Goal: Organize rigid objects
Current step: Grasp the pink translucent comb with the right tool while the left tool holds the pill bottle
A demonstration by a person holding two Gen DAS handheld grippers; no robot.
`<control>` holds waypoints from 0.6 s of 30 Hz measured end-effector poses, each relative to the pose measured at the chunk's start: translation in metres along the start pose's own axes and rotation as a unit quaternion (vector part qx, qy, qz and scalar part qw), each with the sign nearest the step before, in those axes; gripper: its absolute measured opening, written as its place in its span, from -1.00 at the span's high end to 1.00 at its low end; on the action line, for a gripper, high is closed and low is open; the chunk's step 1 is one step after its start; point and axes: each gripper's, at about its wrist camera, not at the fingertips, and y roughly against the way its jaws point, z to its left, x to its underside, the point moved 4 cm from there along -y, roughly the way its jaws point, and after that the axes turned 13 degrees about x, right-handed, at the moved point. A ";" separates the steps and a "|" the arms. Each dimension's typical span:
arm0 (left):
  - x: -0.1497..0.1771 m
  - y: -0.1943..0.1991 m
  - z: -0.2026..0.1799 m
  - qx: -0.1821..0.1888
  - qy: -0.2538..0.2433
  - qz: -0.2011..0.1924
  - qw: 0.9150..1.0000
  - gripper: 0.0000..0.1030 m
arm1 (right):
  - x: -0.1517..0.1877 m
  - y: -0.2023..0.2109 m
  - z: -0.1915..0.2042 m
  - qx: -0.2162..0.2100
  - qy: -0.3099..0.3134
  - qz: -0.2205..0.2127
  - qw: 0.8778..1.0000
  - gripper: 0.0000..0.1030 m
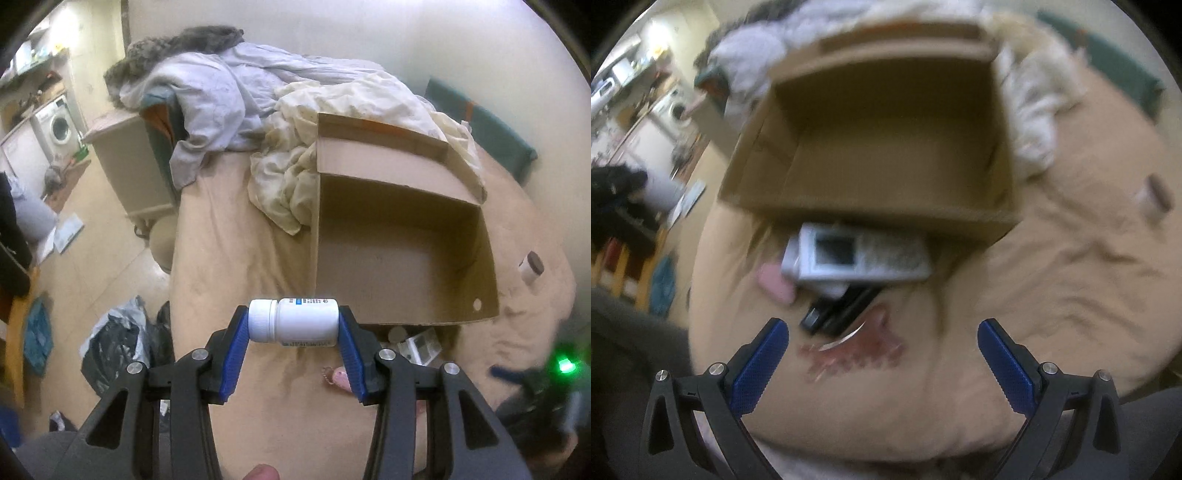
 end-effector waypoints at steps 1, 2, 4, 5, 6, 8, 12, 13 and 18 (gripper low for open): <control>0.000 0.001 0.000 0.001 0.001 -0.003 1.000 0.16 | 0.002 -0.010 0.008 -0.003 0.017 0.024 1.000 -1.00; -0.002 0.004 -0.001 0.002 0.000 -0.004 1.000 0.16 | 0.005 -0.021 0.016 0.002 0.038 0.044 0.998 -1.00; -0.002 0.006 -0.002 0.005 0.000 -0.004 1.000 0.16 | 0.011 -0.040 0.034 0.027 0.088 0.067 0.994 -1.00; -0.002 0.006 -0.002 0.006 0.000 -0.003 1.000 0.16 | 0.015 -0.051 0.041 0.041 0.114 0.081 0.989 -1.00; -0.001 0.005 -0.002 0.010 0.001 0.000 1.000 0.16 | 0.018 -0.062 0.047 0.059 0.133 0.095 0.985 -1.00; 0.000 0.004 -0.002 0.016 0.005 0.005 1.000 0.16 | 0.021 -0.078 0.052 0.071 0.133 0.115 0.982 -1.00; 0.001 0.004 -0.004 0.021 0.005 0.009 1.000 0.16 | 0.021 -0.096 0.060 0.075 0.123 0.130 0.981 -1.00; 0.002 0.004 -0.005 0.022 0.005 0.009 1.000 0.16 | 0.021 -0.099 0.063 0.082 0.132 0.128 0.980 -1.00; 0.004 -0.002 -0.010 0.019 -0.001 0.018 1.000 0.16 | 0.017 -0.109 0.074 0.093 0.145 0.115 0.978 -1.00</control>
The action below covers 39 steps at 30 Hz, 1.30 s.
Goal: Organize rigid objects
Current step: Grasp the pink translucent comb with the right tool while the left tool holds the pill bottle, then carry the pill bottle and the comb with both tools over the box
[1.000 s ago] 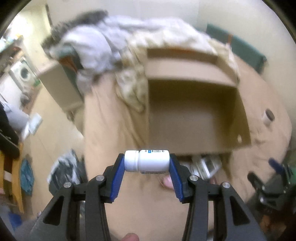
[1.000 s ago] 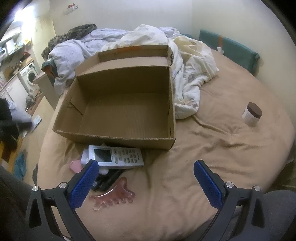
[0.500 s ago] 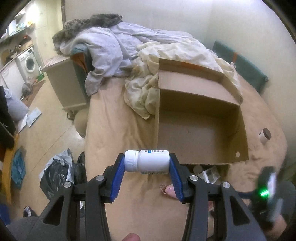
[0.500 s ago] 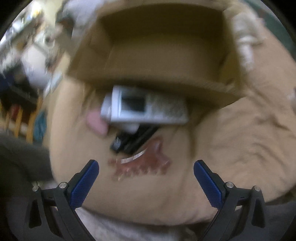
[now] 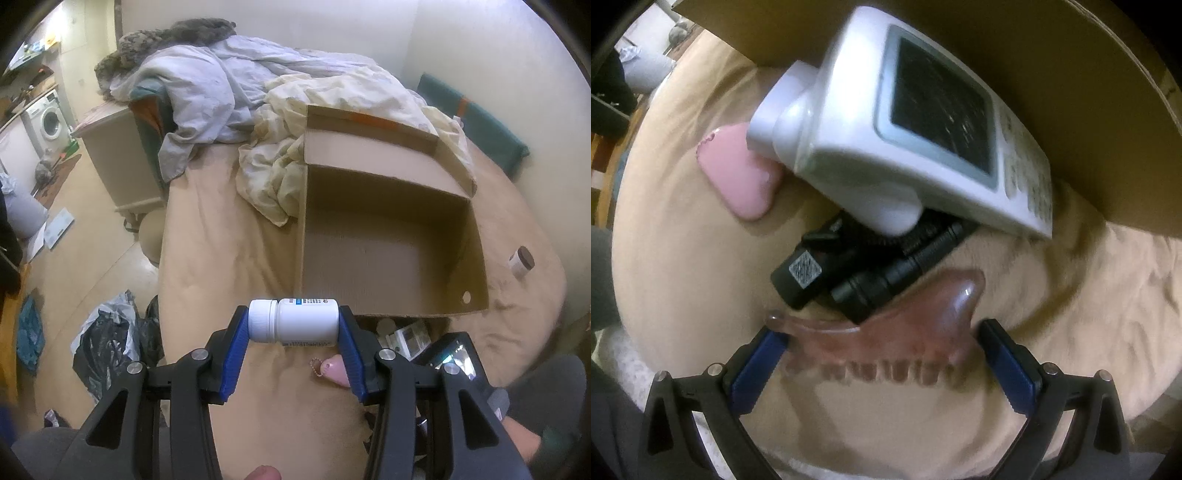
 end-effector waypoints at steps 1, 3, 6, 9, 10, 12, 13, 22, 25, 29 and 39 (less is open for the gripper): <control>0.001 -0.002 -0.001 -0.002 -0.002 0.002 1.000 0.16 | 0.000 -0.001 0.003 0.001 0.001 -0.007 1.000 -1.00; 0.001 -0.003 -0.001 -0.005 -0.003 0.004 1.000 0.16 | -0.007 -0.002 0.004 0.003 0.002 -0.008 1.000 -1.00; 0.001 -0.004 0.002 -0.010 0.001 0.003 1.000 0.16 | -0.002 0.003 0.007 0.002 0.004 -0.009 1.000 -1.00; 0.001 -0.004 0.005 -0.014 0.004 0.002 1.000 0.16 | -0.001 0.000 0.012 0.001 0.003 -0.012 1.000 -1.00; 0.001 -0.005 0.006 -0.018 0.004 0.002 1.000 0.16 | 0.003 0.000 0.012 0.000 0.003 -0.013 1.000 -1.00; 0.002 -0.005 0.008 -0.021 0.007 0.002 1.000 0.16 | 0.003 0.004 0.016 -0.004 0.003 -0.013 1.000 -1.00; 0.002 -0.006 0.010 -0.023 0.009 0.002 1.000 0.16 | 0.005 0.005 0.010 -0.007 0.004 -0.012 1.000 -1.00; 0.003 -0.008 0.010 -0.038 0.005 0.001 0.999 0.16 | 0.024 0.014 0.001 -0.041 -0.009 0.000 0.999 -1.00; 0.003 -0.009 0.010 -0.042 0.004 0.002 0.999 0.16 | 0.029 0.024 -0.005 -0.047 -0.027 -0.009 0.998 -1.00; 0.003 -0.010 0.011 -0.046 0.004 0.002 0.999 0.16 | 0.030 0.043 -0.017 -0.068 -0.054 -0.028 0.996 -1.00; 0.006 -0.016 0.010 -0.055 -0.005 0.009 0.998 0.16 | 0.036 0.115 -0.070 -0.101 -0.107 -0.125 0.981 -1.00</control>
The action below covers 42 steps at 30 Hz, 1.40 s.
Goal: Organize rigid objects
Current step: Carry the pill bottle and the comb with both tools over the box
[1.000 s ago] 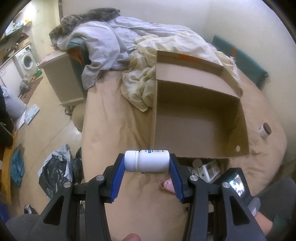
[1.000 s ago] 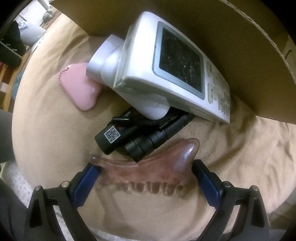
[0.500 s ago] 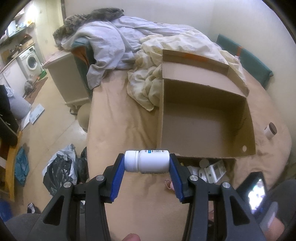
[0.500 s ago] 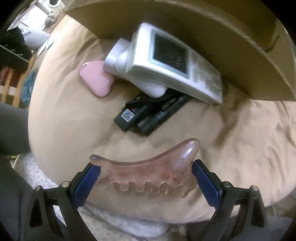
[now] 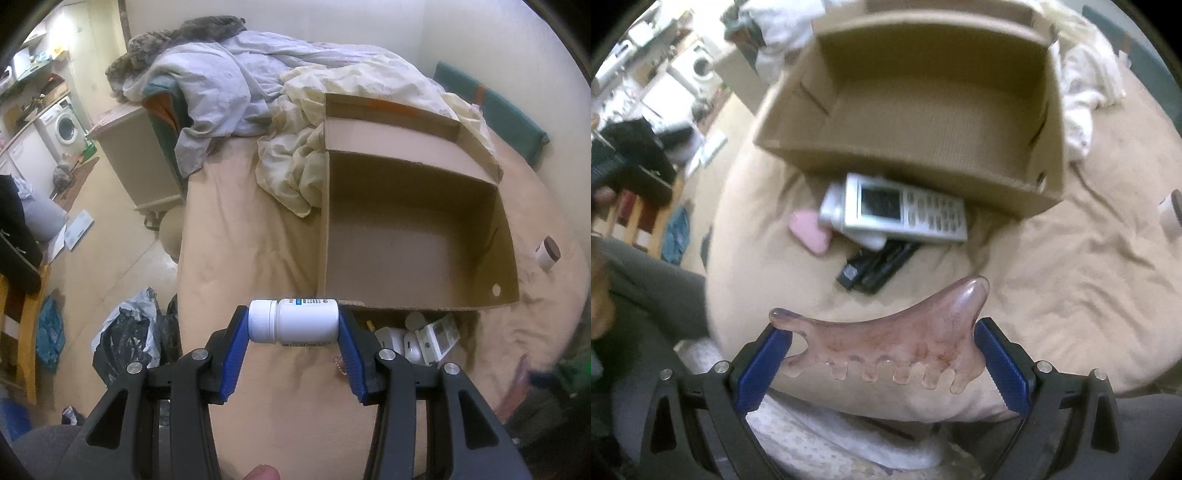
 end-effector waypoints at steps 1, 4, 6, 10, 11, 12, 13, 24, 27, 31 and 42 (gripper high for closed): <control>0.000 -0.001 0.000 -0.002 -0.001 0.002 1.000 0.16 | -0.002 0.011 -0.002 -0.005 -0.004 -0.010 1.000 -1.00; 0.001 -0.003 -0.002 -0.003 -0.002 0.002 1.000 0.16 | -0.012 0.038 -0.009 -0.019 -0.014 -0.056 0.998 -1.00; 0.000 -0.004 -0.003 -0.005 -0.004 -0.002 1.000 0.16 | -0.021 0.057 -0.018 -0.024 -0.018 -0.094 0.995 -1.00; -0.005 -0.004 -0.004 -0.008 -0.003 -0.008 1.000 0.16 | -0.038 0.081 -0.026 -0.029 -0.025 -0.140 0.989 -1.00; -0.007 -0.005 -0.005 -0.006 -0.001 -0.010 1.000 0.16 | -0.044 0.084 -0.028 -0.032 -0.027 -0.149 0.988 -1.00; -0.009 -0.005 -0.006 -0.006 -0.001 -0.011 1.000 0.16 | -0.048 0.087 -0.031 -0.033 -0.029 -0.155 0.987 -1.00; -0.012 -0.005 -0.009 -0.007 -0.005 -0.012 1.000 0.16 | -0.054 0.089 -0.033 -0.034 -0.031 -0.161 0.986 -1.00; -0.051 -0.043 -0.037 0.004 -0.036 0.015 0.999 0.16 | -0.120 0.067 -0.046 -0.036 -0.055 -0.183 0.981 -1.00; -0.061 -0.061 -0.045 -0.001 -0.050 0.020 0.999 0.16 | -0.134 0.048 -0.048 -0.026 -0.059 -0.173 0.983 -1.00; -0.071 -0.091 -0.050 -0.019 -0.070 0.028 0.997 0.16 | -0.145 0.018 -0.050 -0.016 -0.059 -0.149 0.987 -1.00; -0.067 -0.127 -0.059 -0.018 -0.099 0.028 0.994 0.16 | -0.144 -0.045 -0.056 -0.025 -0.082 -0.070 0.994 -1.00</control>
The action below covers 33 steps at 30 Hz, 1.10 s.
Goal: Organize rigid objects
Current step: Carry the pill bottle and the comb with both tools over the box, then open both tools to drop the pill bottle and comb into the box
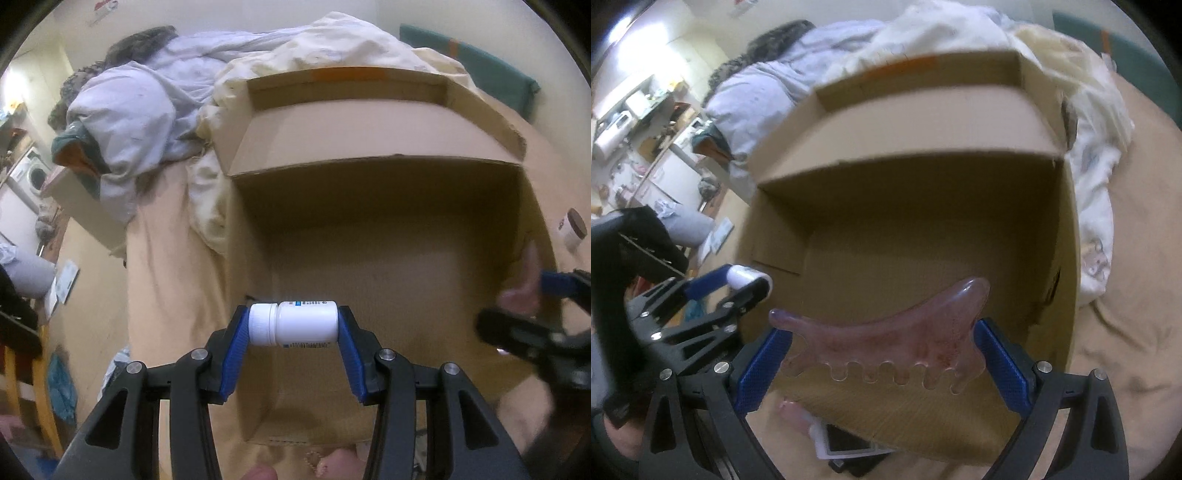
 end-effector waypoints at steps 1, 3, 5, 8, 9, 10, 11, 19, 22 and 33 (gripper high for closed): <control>0.000 0.001 -0.002 -0.017 -0.011 -0.004 1.000 0.16 | 0.001 -0.003 -0.001 0.006 0.000 0.005 1.000 -1.00; -0.001 0.000 -0.006 -0.019 -0.020 -0.004 1.000 0.16 | 0.002 -0.007 -0.004 0.010 -0.004 0.013 1.000 -1.00; -0.001 -0.003 -0.006 -0.008 -0.015 0.002 1.000 0.16 | 0.004 -0.012 -0.006 0.019 -0.006 0.022 1.000 -1.00; 0.001 -0.009 -0.005 -0.007 -0.012 0.012 1.000 0.16 | 0.006 -0.016 -0.006 0.029 -0.004 0.029 0.999 -1.00; 0.003 -0.011 -0.005 -0.008 -0.013 0.015 1.000 0.16 | 0.006 -0.017 -0.006 0.033 -0.002 0.031 0.999 -1.00; 0.004 -0.011 -0.006 -0.010 -0.015 0.016 1.000 0.16 | 0.007 -0.018 -0.005 0.036 0.000 0.032 0.999 -1.00; 0.005 -0.013 -0.007 -0.013 -0.018 0.019 1.000 0.16 | 0.007 -0.018 -0.004 0.040 0.002 0.032 0.999 -1.00; 0.009 -0.019 -0.014 -0.018 -0.034 0.026 0.999 0.16 | 0.006 -0.018 -0.002 0.040 0.002 0.030 0.999 -1.00; 0.010 -0.020 -0.015 -0.014 -0.030 0.027 0.999 -0.09 | 0.006 -0.016 -0.003 0.034 -0.005 0.024 0.999 -1.00; 0.004 0.004 -0.017 0.028 0.007 -0.013 1.000 -0.99 | -0.005 0.005 -0.008 0.030 -0.018 -0.031 0.999 -1.00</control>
